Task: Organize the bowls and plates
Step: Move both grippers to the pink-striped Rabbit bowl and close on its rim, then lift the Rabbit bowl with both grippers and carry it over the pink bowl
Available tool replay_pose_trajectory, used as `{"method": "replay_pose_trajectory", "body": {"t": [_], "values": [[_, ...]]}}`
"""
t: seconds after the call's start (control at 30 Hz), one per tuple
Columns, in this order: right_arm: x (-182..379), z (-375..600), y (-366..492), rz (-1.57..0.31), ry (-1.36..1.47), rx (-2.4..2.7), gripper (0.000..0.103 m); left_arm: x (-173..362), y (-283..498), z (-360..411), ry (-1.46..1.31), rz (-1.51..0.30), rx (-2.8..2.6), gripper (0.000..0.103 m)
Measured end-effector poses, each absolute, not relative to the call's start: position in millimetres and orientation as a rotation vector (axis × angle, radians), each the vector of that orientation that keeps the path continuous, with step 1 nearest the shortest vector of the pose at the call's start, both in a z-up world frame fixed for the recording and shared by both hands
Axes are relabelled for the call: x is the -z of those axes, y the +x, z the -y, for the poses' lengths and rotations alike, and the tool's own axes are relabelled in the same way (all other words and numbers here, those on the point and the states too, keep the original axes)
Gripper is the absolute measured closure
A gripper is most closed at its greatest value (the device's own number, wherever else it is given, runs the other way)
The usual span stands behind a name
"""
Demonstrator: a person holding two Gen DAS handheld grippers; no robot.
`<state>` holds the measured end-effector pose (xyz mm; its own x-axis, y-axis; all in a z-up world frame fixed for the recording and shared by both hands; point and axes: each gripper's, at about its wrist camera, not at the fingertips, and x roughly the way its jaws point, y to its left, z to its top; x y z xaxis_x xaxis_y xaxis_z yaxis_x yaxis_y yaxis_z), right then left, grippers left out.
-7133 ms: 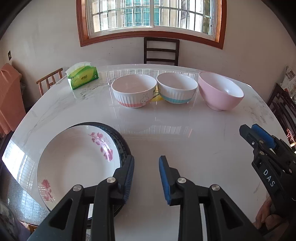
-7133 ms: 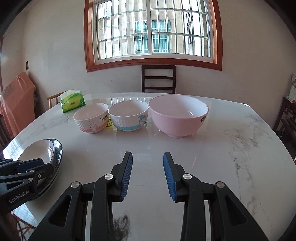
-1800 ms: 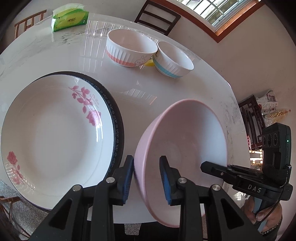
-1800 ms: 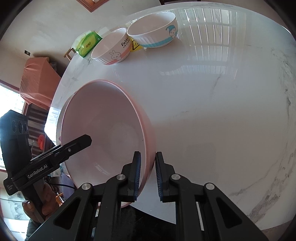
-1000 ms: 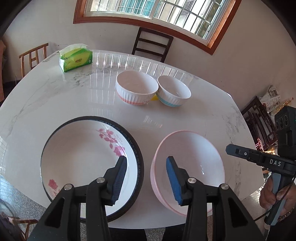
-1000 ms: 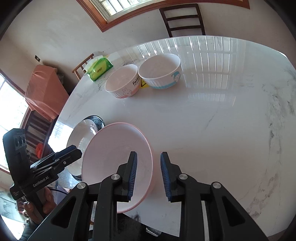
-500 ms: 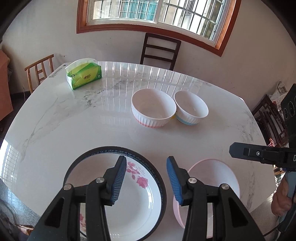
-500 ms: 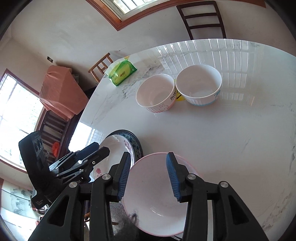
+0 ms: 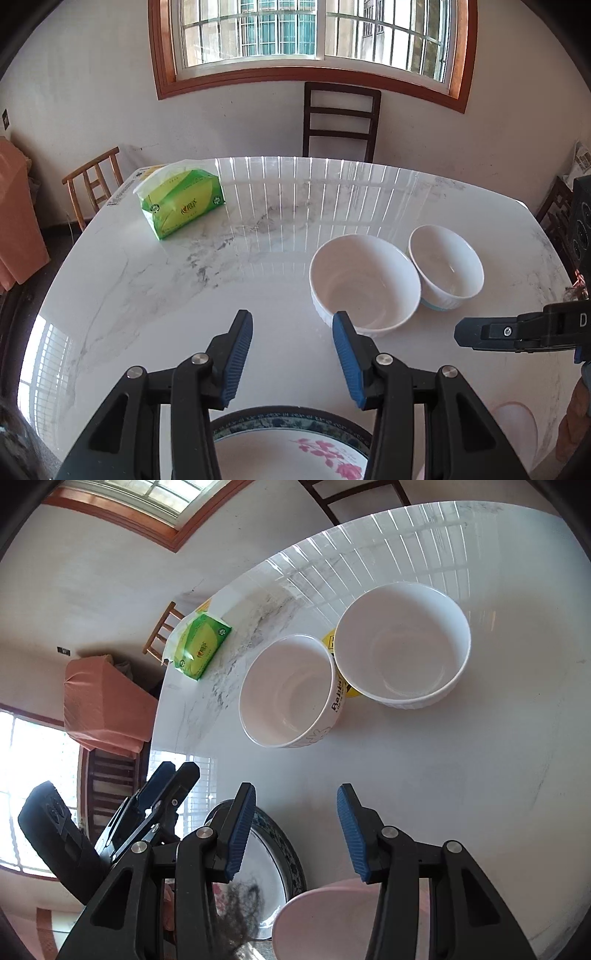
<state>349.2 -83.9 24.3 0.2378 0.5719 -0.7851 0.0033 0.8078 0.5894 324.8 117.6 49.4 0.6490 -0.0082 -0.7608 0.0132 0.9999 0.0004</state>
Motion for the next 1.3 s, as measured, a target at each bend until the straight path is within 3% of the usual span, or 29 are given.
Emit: {"method": "replay_pose_trajectory", "body": {"t": [0.7,0.9,1.0,1.03,1.07,1.1,1.3], "values": [[8.7,59.3,391.0,-1.314,0.583,-0.302,0.06,-6.1,416.2,-123.0,-0.047,-0.993,0.035,0.057],[16.4,56.9,397.5,-1.321,0.597,-0.268,0.065,8.6,431.0,-116.9,-0.014,-1.037,0.033,0.057],[22.0,57.1,400.1,-1.338,0.608,-0.268,0.073,14.8,437.6,-118.4,-0.046,-1.061,0.058,0.057],[24.0,57.4,400.2,-1.346,0.606,-0.267,0.077,17.0,439.3,-118.7,-0.057,-1.071,0.065,0.063],[25.1,57.1,400.5,-1.347,0.6,-0.269,0.078,19.5,440.7,-117.9,-0.059,-1.083,0.072,0.084],[24.6,57.1,400.7,-1.34,0.596,-0.271,0.079,23.0,441.4,-116.5,-0.051,-1.097,0.073,0.095],[23.6,56.3,401.7,-1.337,0.566,-0.286,0.081,21.4,432.2,-119.5,-0.075,-1.068,0.067,0.096]]}}
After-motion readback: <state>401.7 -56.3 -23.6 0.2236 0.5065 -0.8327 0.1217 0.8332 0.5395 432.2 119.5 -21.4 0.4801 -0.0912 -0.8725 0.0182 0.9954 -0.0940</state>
